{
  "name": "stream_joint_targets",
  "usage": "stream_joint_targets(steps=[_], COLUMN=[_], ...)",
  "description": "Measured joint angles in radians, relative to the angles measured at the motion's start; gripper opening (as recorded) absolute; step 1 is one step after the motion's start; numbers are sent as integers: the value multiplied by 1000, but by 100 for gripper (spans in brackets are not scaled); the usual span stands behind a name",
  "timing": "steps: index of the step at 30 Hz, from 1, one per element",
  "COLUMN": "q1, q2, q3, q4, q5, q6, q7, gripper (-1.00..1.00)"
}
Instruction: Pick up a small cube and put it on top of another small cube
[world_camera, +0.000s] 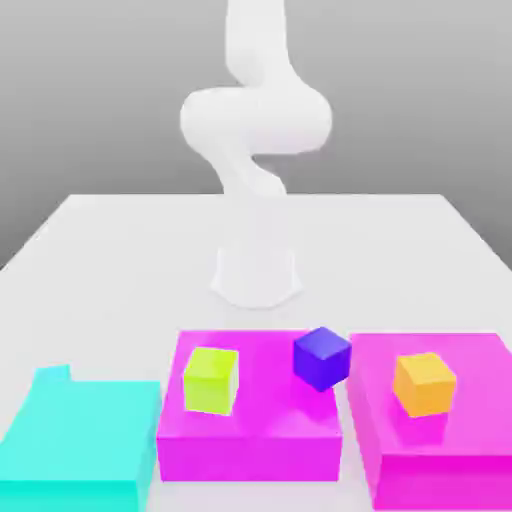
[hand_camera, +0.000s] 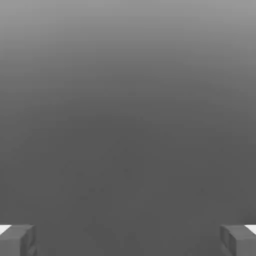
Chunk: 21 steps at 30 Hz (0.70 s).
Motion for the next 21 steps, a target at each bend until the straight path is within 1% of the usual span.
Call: stream_joint_targets(steps=[7, 12, 17, 21], q1=[114, 164, 165, 112], q2=[251, 436, 622, 757], q3=[-237, -379, -468, -497], q4=[-43, -72, -102, -128], q5=[176, 321, 464, 548], q6=[37, 59, 80, 108], q7=[-289, -510, -730, -885], gripper=[0, 0, 0, 0])
